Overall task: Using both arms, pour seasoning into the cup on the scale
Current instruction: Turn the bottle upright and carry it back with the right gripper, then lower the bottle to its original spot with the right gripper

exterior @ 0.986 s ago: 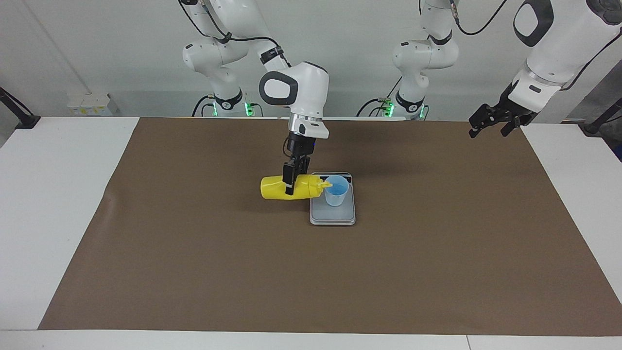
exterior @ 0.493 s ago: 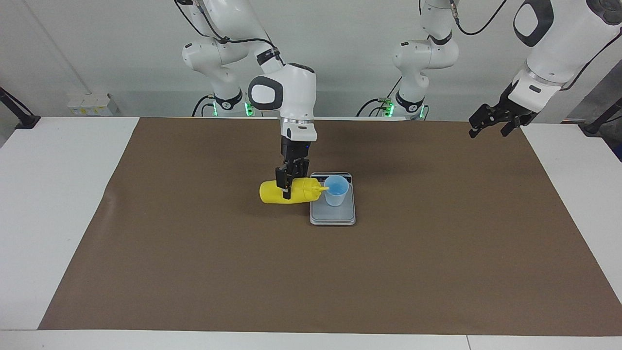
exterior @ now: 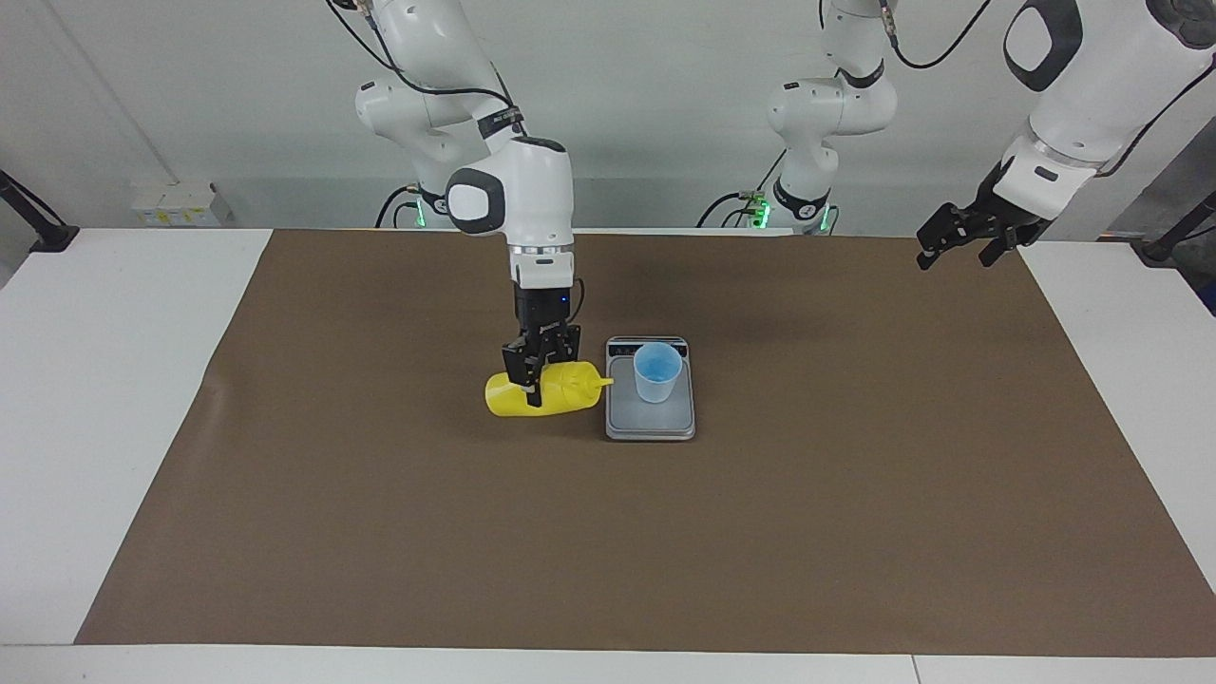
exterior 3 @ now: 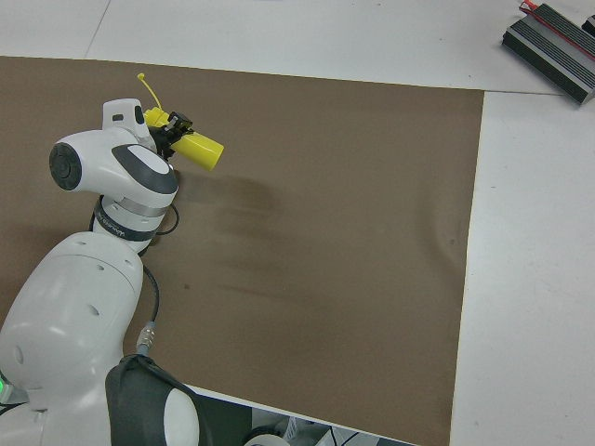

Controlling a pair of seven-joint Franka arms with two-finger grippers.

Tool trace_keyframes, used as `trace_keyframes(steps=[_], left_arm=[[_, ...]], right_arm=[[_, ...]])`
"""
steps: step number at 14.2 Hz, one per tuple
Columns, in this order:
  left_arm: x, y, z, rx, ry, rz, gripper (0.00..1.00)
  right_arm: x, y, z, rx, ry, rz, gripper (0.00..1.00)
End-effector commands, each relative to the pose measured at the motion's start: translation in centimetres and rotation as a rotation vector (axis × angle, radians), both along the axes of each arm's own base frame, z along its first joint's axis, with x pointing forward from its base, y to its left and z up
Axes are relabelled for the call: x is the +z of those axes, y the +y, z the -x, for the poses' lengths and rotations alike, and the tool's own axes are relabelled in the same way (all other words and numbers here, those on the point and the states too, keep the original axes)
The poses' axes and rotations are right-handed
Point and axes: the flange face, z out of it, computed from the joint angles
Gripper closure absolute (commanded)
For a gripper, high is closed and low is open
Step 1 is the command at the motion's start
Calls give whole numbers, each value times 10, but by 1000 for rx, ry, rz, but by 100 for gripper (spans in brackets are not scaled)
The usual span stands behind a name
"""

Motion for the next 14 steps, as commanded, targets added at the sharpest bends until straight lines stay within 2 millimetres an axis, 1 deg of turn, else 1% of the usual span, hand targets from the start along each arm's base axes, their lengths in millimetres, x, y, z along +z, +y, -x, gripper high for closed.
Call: trace_keyframes(steps=[1, 2, 3, 6, 7, 8, 9, 10, 12, 14], left_arm=[[1, 3, 7, -8, -13, -14, 0], [1, 3, 7, -8, -13, -14, 0], [1, 3, 7, -8, -13, -14, 0], [1, 3, 7, -6, -13, -14, 0], [1, 3, 7, -6, -13, -14, 0], [1, 3, 7, -6, -13, -14, 0], [1, 3, 7, -6, -13, -14, 0], [1, 3, 7, -6, -13, -14, 0], [1, 3, 7, -6, -13, -14, 0], [1, 3, 7, -6, -13, -14, 0]], right_arm=[[18, -14, -5, 28, 34, -50, 63], [25, -25, -13, 26, 47, -71, 63], [28, -36, -19, 16, 62, -98, 63], [36, -65, -30, -12, 87, -175, 63], [40, -70, -30, -12, 92, -205, 63], [41, -75, -32, -11, 99, -229, 63], [41, -83, -34, -9, 103, -243, 63], [41, -98, -38, -14, 105, -260, 63], [38, -116, -41, 5, 113, -310, 63], [33, -143, -43, 73, 116, -356, 63]])
